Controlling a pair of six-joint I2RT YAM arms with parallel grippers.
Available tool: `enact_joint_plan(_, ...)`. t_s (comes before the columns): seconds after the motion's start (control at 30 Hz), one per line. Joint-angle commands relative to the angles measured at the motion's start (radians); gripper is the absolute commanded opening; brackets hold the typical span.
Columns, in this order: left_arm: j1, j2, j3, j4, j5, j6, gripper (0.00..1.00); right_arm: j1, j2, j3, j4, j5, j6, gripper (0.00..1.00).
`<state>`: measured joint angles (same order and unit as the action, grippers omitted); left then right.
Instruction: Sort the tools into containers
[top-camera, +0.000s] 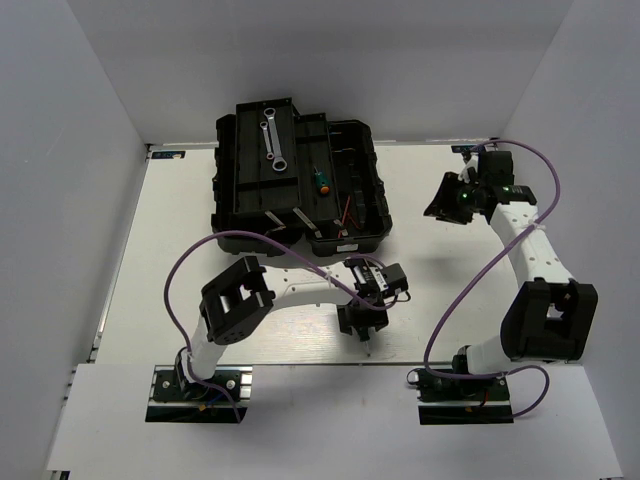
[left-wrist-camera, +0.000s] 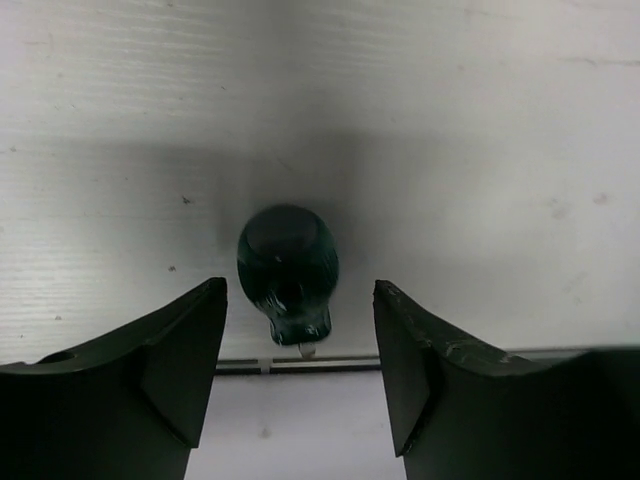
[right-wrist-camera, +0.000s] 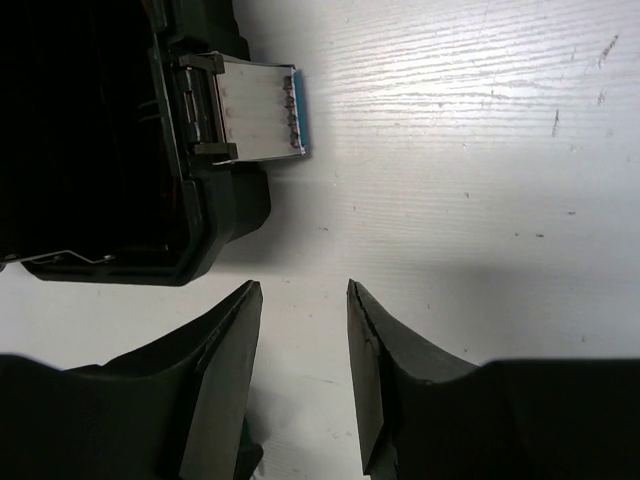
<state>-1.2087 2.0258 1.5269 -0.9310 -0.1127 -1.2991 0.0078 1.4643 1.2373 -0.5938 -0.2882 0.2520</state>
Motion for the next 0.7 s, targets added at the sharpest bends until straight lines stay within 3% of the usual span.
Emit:
enact_joint_plan(0.0, -0.008, -0.010, -0.007, 0.011, -0.079, -0.052, 0.71, -0.034, -0.056, -0.024, 0.023, -0.049, 0.001, 0.46)
enact_joint_plan(0.13, -0.008, -0.001, -0.019, 0.034, -0.100, -0.062, 0.69, -0.058, -0.079, -0.062, 0.025, -0.065, -0.003, 0.46)
enact_joint_plan(0.27, -0.008, 0.036, -0.019, 0.034, -0.100, -0.062, 0.62, -0.075, -0.084, -0.056, 0.019, -0.074, -0.002, 0.46)
enact_joint_plan(0.4, -0.017, 0.045, 0.004, 0.034, -0.100, -0.037, 0.48, -0.089, -0.081, -0.038, 0.002, -0.083, 0.004, 0.46)
enact_joint_plan(0.53, -0.017, 0.036, 0.025, -0.005, -0.110, 0.006, 0.22, -0.103, -0.085, -0.030, -0.020, -0.089, 0.007, 0.46)
enact_joint_plan(0.67, -0.026, -0.009, 0.163, -0.052, -0.188, 0.108, 0.05, -0.106, -0.097, -0.036, -0.038, -0.106, -0.005, 0.46)
